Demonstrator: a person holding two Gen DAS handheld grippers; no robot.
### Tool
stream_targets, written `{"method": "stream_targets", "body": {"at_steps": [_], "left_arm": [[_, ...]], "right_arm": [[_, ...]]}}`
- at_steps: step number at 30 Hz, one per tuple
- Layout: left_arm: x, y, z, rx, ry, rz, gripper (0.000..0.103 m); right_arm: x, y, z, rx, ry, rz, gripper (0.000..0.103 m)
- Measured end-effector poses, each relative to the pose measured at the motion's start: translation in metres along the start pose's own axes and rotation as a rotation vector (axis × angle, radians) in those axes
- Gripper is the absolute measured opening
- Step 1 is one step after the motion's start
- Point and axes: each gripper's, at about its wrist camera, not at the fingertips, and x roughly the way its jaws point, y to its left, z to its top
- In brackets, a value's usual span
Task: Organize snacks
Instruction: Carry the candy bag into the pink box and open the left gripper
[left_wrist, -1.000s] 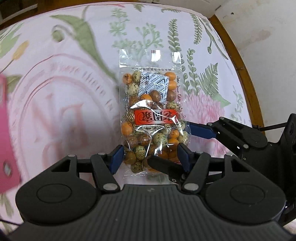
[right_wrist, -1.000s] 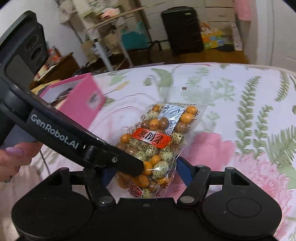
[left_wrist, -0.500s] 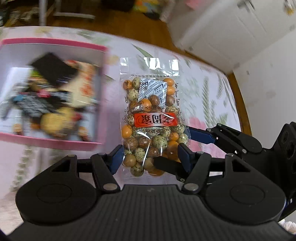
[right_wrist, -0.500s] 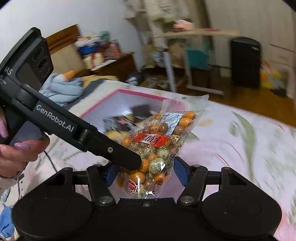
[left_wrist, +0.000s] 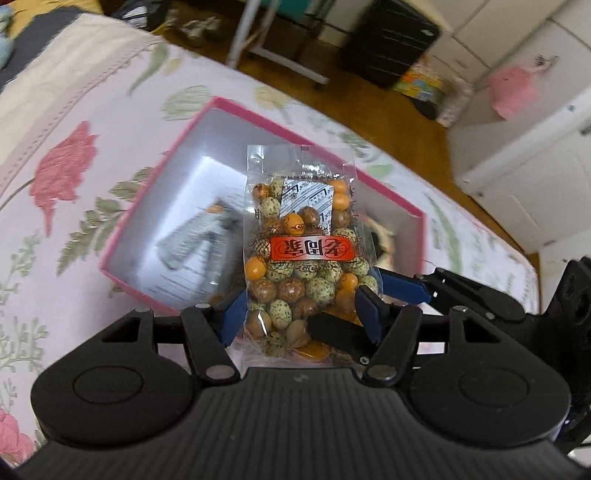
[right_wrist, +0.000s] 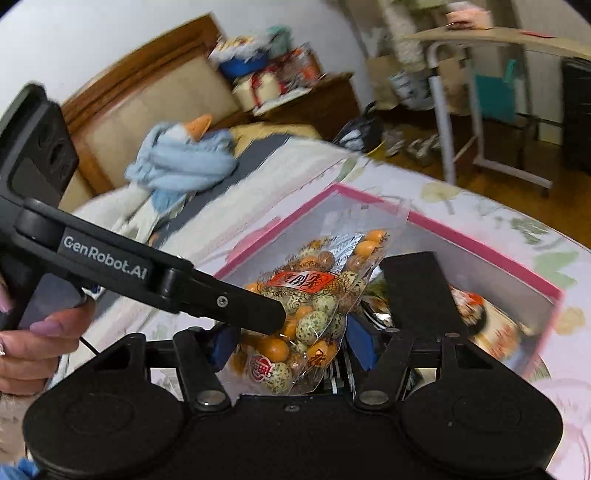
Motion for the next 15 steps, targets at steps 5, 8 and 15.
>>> {"method": "stream_targets", "body": {"at_steps": [5,8,15], "left_arm": [[0.037,0.001,0.011,0.036,0.007,0.071,0.065],[0.038,-0.012,0.01,0.088,-0.084,0.13,0.067],[0.021,-0.038,-0.013,0.218,-0.202,0.195,0.067]], "right_arm": [[0.019,-0.008,0.003,-0.058,0.051,-0.044,0.07],[0.003,-0.011,0.0,-0.04,-0.014,-0.063,0.073],[-0.061,-0.005,-0.032,-0.064,-0.138,-0.148,0.074]]}}
